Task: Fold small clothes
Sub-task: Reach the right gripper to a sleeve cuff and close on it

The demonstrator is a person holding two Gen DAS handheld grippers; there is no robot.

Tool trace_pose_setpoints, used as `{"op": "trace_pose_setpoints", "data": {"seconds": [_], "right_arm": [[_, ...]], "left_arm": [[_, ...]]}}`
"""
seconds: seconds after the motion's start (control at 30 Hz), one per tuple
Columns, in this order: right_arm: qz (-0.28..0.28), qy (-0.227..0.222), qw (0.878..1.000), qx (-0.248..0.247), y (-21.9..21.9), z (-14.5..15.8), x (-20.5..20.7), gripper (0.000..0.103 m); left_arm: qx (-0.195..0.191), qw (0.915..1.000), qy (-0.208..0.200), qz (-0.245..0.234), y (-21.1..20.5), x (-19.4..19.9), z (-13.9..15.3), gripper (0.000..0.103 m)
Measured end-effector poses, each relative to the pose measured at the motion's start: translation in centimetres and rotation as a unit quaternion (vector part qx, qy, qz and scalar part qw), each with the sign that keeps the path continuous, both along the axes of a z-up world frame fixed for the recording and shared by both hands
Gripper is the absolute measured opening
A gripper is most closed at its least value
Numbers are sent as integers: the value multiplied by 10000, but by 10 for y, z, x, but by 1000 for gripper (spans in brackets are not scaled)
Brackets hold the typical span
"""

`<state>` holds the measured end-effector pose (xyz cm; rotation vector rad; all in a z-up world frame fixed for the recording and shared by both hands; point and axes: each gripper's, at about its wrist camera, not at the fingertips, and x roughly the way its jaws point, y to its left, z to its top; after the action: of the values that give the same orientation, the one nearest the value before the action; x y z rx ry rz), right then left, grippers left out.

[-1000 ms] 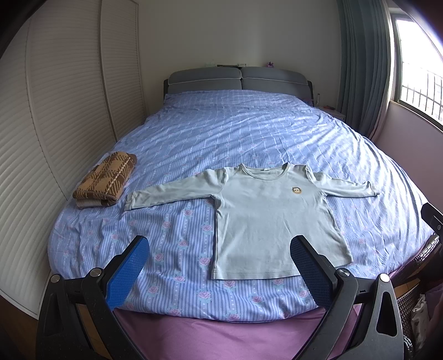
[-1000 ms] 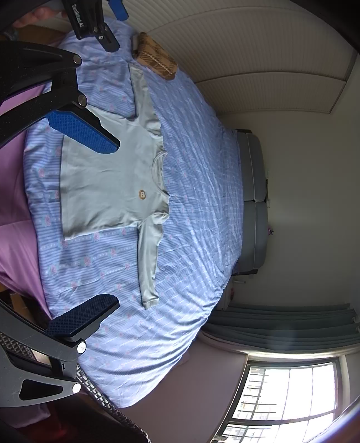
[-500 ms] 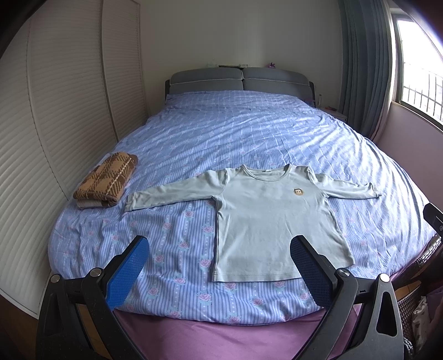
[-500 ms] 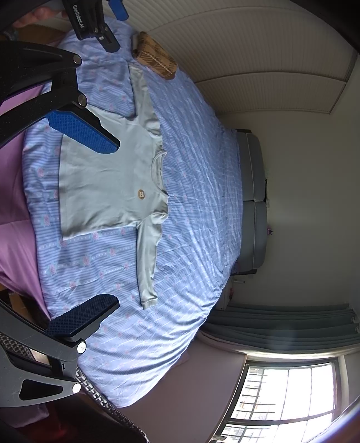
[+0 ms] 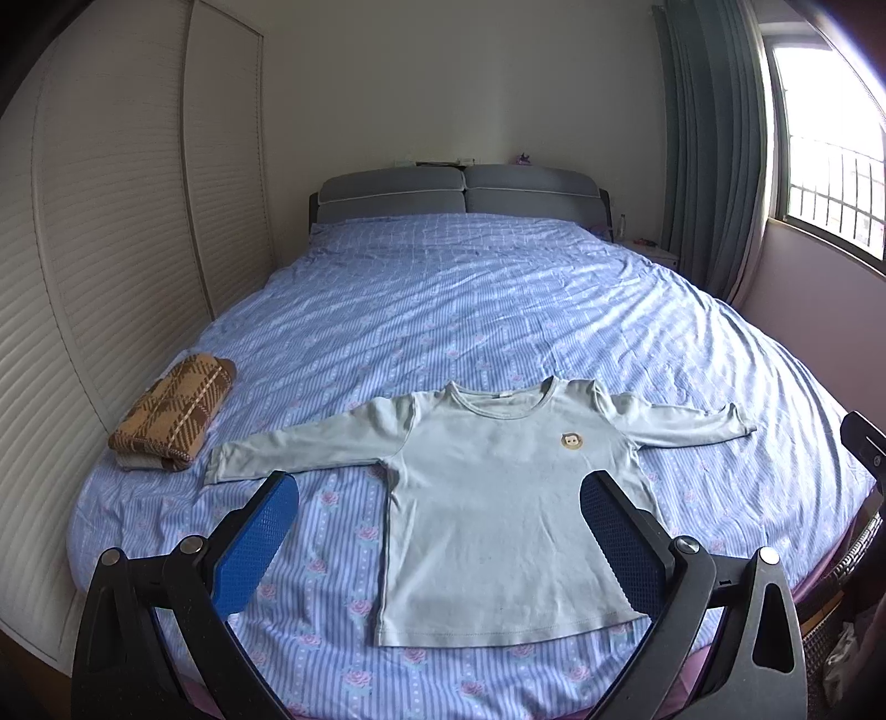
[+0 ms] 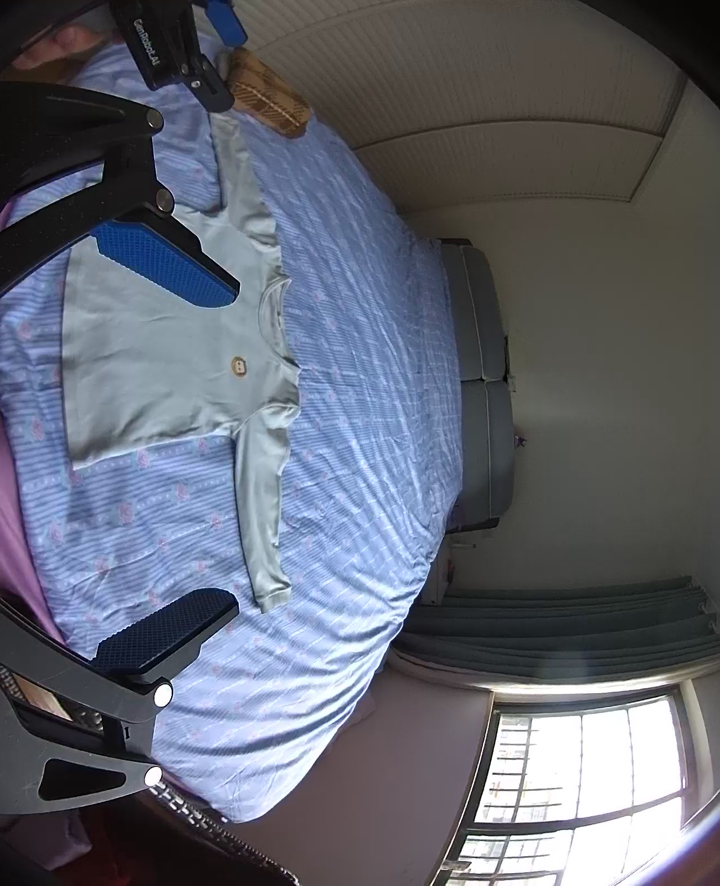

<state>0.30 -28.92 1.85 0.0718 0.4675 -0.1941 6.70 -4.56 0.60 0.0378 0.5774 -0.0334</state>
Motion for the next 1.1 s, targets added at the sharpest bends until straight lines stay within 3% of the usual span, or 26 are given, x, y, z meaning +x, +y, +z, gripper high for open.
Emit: {"op": "trace_pose_setpoints", "data": {"seconds": [0.33, 0.53, 0.67, 0.9, 1.1], "right_arm": [[-954, -142, 9936, 591, -92, -35, 68, 101], [-1551, -26, 9848, 780, -152, -78, 125, 77], [-1862, 232, 9719, 1423, -201, -117, 160, 62], [-2261, 674, 9501, 2039, -254, -178, 210, 49], [-2421, 847, 9426, 2137, -273, -207, 238, 49]], "left_arm": [[-315, 9984, -453, -151, -90, 87, -28, 103], [-300, 9986, -236, -357, -162, 148, -64, 103], [-156, 9988, -276, -372, -197, 181, -83, 103], [-66, 9990, 22, -445, -248, 237, -122, 103], [-34, 9981, 314, -527, -269, 262, -152, 103]]}}
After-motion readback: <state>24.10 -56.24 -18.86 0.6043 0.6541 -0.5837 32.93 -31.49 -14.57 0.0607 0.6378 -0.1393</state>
